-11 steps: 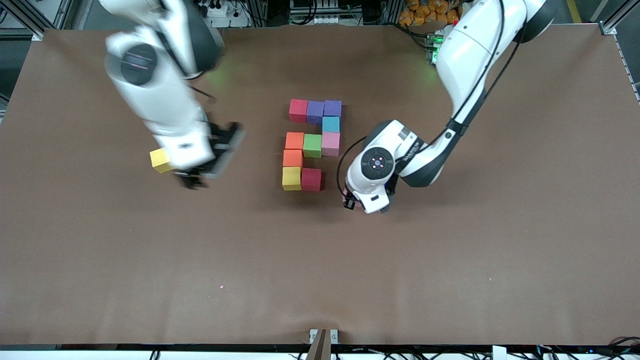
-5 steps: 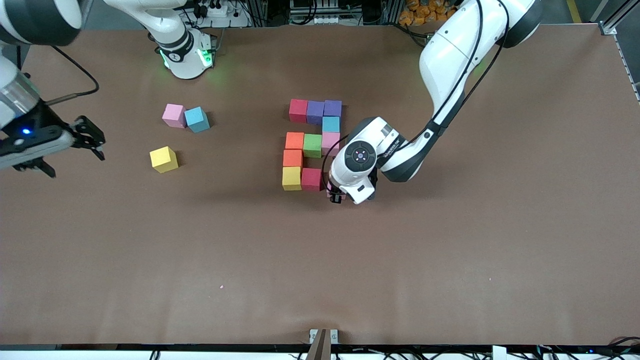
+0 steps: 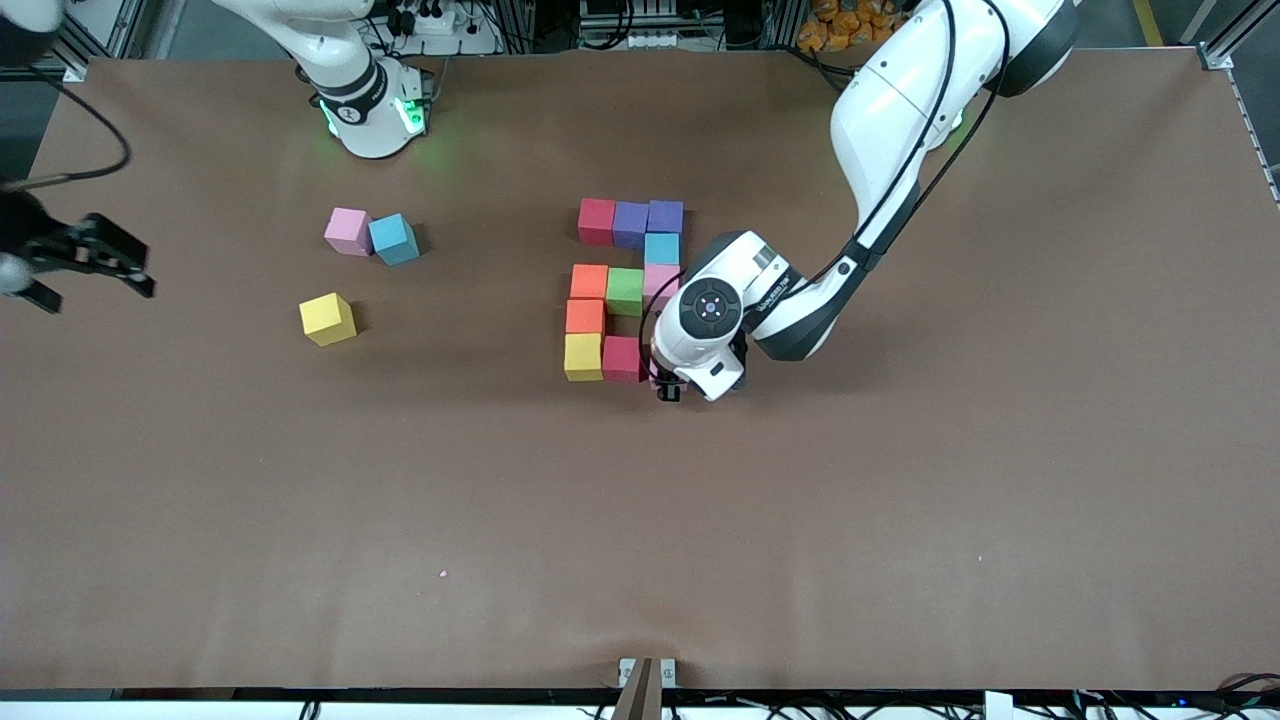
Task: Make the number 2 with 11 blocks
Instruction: 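Carry pink to the shape with the left gripper while the right gripper retracts, then lower the pink cube onto the shape with the left gripper and open it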
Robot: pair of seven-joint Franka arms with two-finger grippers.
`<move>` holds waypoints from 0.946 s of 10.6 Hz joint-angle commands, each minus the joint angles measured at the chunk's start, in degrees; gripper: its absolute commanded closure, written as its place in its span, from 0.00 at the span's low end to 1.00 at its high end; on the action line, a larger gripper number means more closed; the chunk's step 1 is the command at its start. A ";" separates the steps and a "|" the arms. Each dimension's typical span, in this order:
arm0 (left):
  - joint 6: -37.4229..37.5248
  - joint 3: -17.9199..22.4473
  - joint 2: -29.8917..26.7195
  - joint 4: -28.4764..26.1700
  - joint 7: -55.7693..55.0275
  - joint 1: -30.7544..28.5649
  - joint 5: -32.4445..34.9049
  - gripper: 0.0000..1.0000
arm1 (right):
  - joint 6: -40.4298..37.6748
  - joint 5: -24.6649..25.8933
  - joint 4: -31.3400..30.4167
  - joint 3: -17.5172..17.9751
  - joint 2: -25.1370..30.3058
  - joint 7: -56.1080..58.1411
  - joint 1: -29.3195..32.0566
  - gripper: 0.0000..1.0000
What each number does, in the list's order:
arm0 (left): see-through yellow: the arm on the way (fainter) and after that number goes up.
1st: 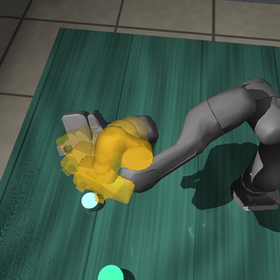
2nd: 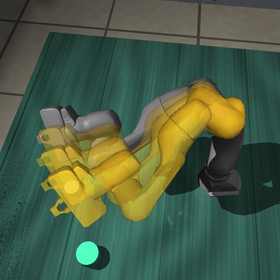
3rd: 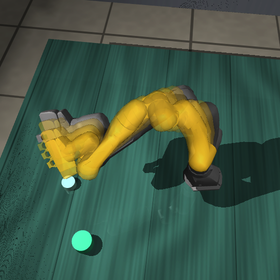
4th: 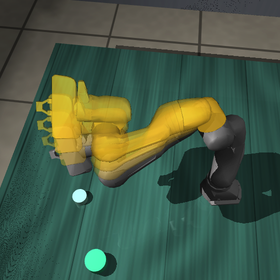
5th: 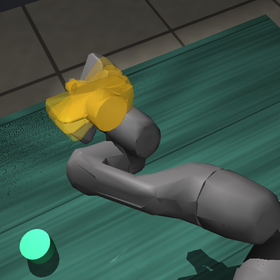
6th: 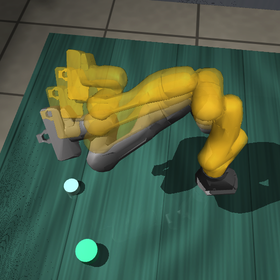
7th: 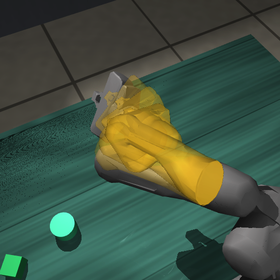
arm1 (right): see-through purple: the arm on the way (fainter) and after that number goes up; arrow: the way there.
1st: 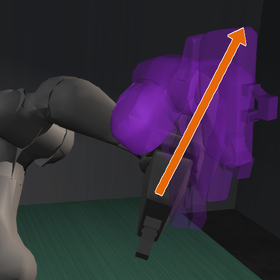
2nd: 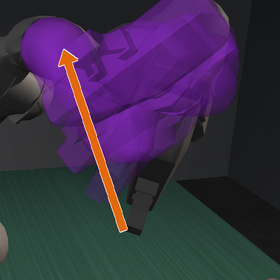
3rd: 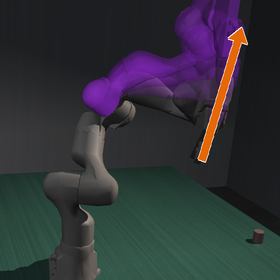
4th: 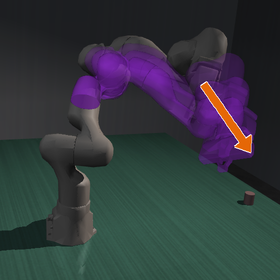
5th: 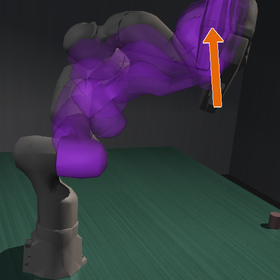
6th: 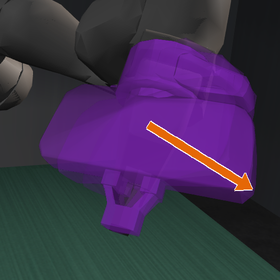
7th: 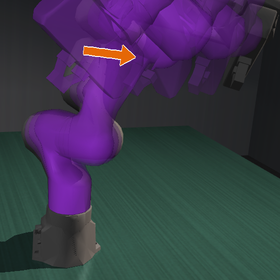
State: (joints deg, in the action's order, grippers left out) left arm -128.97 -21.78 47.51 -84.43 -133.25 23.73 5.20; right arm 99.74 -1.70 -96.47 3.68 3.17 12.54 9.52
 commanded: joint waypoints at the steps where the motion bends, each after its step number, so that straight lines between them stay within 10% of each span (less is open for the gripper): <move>1: -0.58 0.51 -0.05 -0.20 -2.71 0.78 -1.24 0.45 | -1.74 -1.72 0.92 0.45 2.02 -5.31 2.78 0.00; 10: -0.58 1.13 0.56 0.24 -5.09 2.99 -1.16 0.45 | -5.70 -1.63 5.06 0.45 1.32 -10.08 4.36 0.00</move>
State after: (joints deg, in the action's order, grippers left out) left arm -129.03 -21.44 47.82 -84.35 -137.36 25.92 5.20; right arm 95.14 -2.29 -92.48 3.63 4.44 2.88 12.41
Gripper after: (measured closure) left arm 0.445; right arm 0.000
